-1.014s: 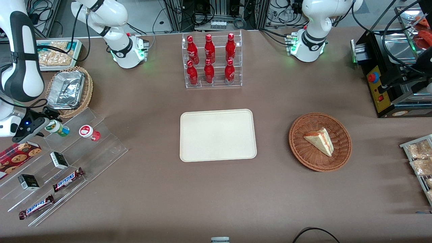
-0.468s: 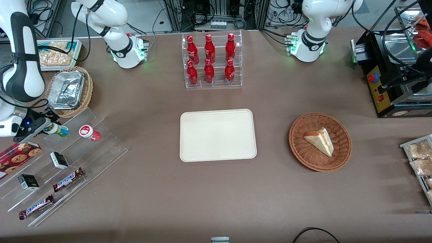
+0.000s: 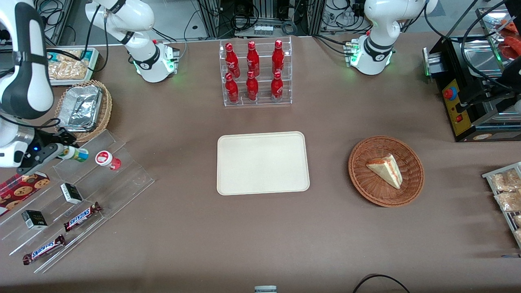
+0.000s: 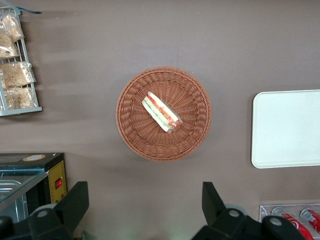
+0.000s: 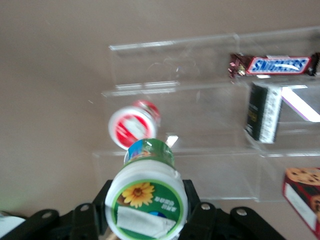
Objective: Place green gum on tray
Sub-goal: 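Close the right gripper around the green-capped white gum bottle, then lift the gum bottle and carry it over the cream tray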
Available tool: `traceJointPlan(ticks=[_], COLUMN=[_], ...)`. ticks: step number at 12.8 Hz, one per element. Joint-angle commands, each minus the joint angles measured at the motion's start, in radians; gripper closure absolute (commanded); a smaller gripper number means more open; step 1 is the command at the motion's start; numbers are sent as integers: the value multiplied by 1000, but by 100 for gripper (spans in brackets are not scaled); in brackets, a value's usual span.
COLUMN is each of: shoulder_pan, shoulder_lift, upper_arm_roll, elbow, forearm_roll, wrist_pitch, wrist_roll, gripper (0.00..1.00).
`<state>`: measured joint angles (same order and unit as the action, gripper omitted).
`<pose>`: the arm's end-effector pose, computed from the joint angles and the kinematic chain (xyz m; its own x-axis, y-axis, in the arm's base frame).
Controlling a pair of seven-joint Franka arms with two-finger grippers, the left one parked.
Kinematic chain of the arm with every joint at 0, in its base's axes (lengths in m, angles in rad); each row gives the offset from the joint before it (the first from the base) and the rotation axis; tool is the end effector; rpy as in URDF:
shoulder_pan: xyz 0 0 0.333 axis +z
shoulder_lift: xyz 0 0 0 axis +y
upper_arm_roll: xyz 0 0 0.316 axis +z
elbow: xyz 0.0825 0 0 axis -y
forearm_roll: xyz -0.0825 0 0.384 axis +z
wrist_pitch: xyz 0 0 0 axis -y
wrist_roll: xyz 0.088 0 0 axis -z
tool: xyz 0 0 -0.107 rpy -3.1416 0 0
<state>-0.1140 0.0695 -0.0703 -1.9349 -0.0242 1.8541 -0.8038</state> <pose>0.5487 -0.1036 0.4372 0.7999 0.5874 -0.1232 0.5806 -0.8093 -0.0891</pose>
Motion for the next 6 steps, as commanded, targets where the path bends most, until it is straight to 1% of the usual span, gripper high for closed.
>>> traceJointPlan(ticks=[1, 5, 6], shoulder_pan=[117, 314, 359], shoulder_lift=[3, 13, 18], upper_arm_roll=[-2, -2, -2], elbow=[66, 86, 96], forearm_roll=[14, 18, 41], wrist_pitch=[-102, -105, -105], wrist_roll=[196, 542, 633], gripper=[100, 100, 100])
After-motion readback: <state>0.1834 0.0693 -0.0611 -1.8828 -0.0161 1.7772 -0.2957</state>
